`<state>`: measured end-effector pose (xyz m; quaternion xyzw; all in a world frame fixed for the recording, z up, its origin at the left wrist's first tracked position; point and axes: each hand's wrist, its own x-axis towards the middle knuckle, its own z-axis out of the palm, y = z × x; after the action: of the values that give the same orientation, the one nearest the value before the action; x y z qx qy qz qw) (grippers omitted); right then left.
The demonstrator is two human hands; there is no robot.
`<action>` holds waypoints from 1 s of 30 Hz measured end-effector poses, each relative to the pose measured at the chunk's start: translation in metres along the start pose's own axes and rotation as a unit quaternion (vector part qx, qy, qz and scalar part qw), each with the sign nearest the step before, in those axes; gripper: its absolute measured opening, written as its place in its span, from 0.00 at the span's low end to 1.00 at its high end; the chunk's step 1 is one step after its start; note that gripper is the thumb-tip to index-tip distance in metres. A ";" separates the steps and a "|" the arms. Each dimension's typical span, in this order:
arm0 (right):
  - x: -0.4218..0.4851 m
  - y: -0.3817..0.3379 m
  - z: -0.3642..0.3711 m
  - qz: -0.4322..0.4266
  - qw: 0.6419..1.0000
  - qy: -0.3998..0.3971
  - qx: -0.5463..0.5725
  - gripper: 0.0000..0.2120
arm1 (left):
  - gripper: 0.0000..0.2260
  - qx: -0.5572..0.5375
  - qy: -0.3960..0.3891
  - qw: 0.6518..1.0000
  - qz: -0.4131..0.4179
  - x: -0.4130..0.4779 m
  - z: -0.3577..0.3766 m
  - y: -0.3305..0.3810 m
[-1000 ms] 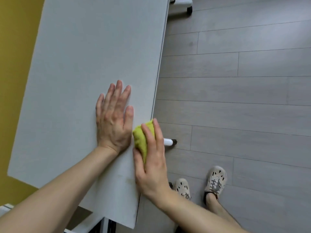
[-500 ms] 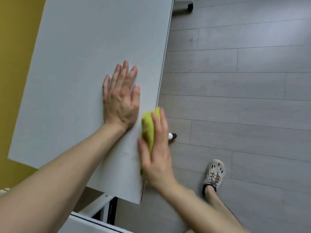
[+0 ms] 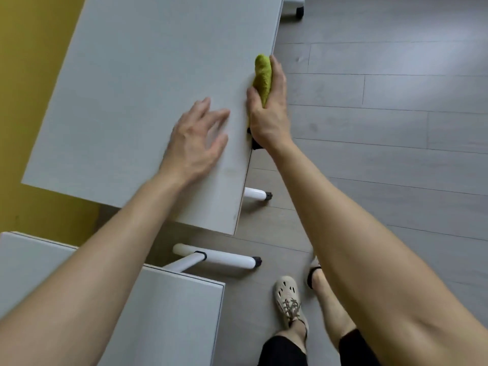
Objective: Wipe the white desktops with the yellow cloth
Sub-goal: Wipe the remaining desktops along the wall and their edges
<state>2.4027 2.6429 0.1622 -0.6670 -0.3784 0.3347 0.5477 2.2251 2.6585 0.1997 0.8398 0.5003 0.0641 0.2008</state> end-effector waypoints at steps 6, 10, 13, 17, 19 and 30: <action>-0.229 -0.008 0.004 0.007 0.997 -0.066 0.026 0.35 | 0.49 0.045 -0.172 0.979 -0.104 -0.111 -0.046 -0.041; -0.171 -0.006 0.006 0.019 0.998 -0.061 0.002 0.34 | 0.51 0.059 -0.176 0.977 -0.109 -0.103 -0.042 -0.037; -0.073 -0.005 0.004 0.039 0.999 -0.024 -0.016 0.36 | 0.49 0.069 -0.181 0.976 -0.104 -0.107 -0.039 -0.040; -0.032 -0.010 -0.001 0.048 0.999 -0.005 -0.019 0.34 | 0.48 0.094 -0.188 0.973 -0.096 -0.106 -0.038 -0.038; -0.064 -0.015 0.002 0.068 0.998 0.011 -0.009 0.34 | 0.48 0.096 -0.191 0.972 -0.094 -0.106 -0.038 -0.038; -0.266 0.012 -0.097 0.174 0.965 -0.146 -0.132 0.32 | 0.42 0.097 -0.198 0.971 -0.092 -0.115 -0.022 -0.033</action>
<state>2.3577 2.3632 0.1762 -0.7326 -0.3730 0.4663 0.3267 2.1353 2.5788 0.2172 0.8015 0.5298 -0.1704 0.2187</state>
